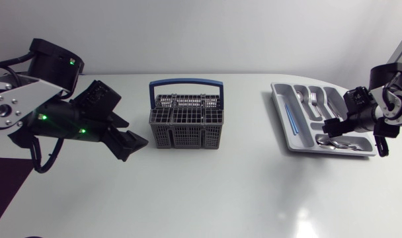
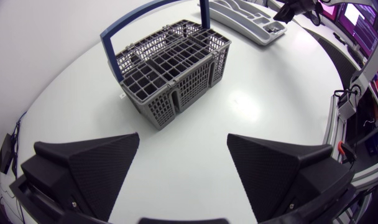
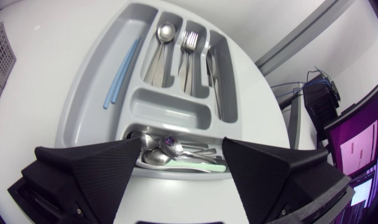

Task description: Unload the cutlery basket into the drawer organizer.

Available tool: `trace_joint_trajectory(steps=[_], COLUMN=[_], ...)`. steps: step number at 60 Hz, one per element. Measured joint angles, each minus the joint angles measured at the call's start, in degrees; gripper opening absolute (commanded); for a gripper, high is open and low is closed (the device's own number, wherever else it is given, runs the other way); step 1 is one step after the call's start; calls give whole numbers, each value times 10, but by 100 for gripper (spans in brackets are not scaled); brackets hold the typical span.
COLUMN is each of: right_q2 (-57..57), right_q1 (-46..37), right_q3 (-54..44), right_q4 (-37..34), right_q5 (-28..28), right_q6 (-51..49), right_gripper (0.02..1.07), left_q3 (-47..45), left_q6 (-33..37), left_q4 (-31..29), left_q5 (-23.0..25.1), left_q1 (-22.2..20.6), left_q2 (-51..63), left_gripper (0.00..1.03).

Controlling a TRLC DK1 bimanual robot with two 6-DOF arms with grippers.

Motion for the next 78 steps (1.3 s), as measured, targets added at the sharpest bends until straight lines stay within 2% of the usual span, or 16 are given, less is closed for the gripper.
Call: trace_joint_trajectory(steps=[13, 30, 59, 78], right_q2=[-117, -252, -369, -437], right_q1=[47, 147, 182, 204], right_q3=[-24, -53, -126, -213], right_q4=[-10, -35, -40, -10], right_q5=[-38, -42, -30, -15], right_q6=[26, 64, 68, 80], right_gripper=[102, 102, 102, 102], left_q3=[-11, -31, -100, -160], left_q6=[0, 1, 4, -3], left_q4=[-17, -38, -39, 9], left_q5=[0, 0, 0, -14], left_q1=[16, 43, 91, 124], left_q2=[-39, -87, -205, -281], left_gripper=[99, 99, 99, 99])
